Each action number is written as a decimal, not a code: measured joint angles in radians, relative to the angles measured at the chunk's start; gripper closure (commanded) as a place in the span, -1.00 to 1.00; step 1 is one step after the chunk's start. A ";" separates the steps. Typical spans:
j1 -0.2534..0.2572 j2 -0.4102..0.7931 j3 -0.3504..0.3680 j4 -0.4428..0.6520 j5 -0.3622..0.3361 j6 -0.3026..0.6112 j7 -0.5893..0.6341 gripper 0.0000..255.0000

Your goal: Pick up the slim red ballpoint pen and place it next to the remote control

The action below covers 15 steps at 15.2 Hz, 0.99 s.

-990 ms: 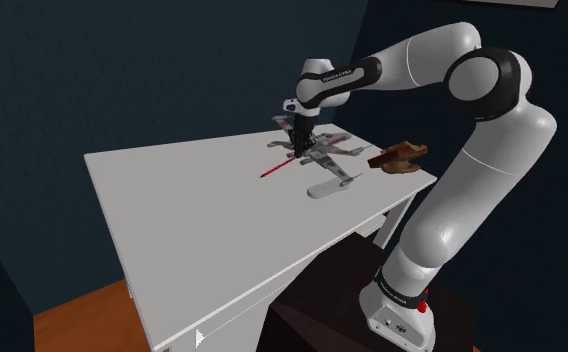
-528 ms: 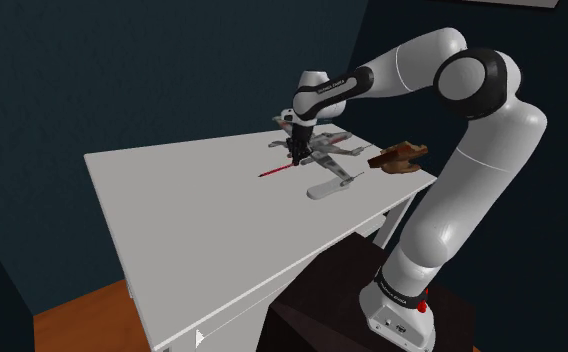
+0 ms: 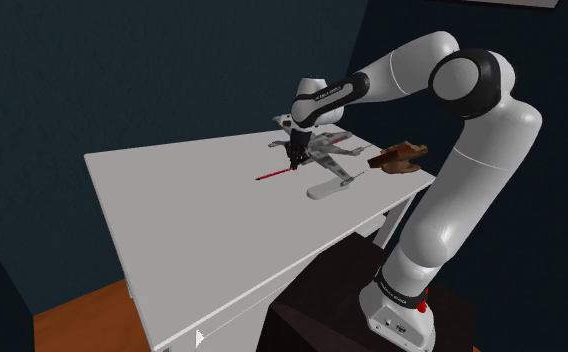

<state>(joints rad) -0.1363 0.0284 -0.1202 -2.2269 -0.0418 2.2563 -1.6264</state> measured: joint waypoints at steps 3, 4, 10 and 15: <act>-0.002 0.001 0.001 0.004 0.000 -0.007 -0.002 1.00; -0.001 0.001 0.002 0.002 0.000 -0.004 0.001 -1.00; 0.000 0.003 0.005 -0.004 0.000 0.011 0.005 -1.00; -0.007 -0.042 -0.001 0.047 -0.005 -0.120 0.005 -1.00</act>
<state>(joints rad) -0.1429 -0.0138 -0.1216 -2.1801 -0.0472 2.1365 -1.6218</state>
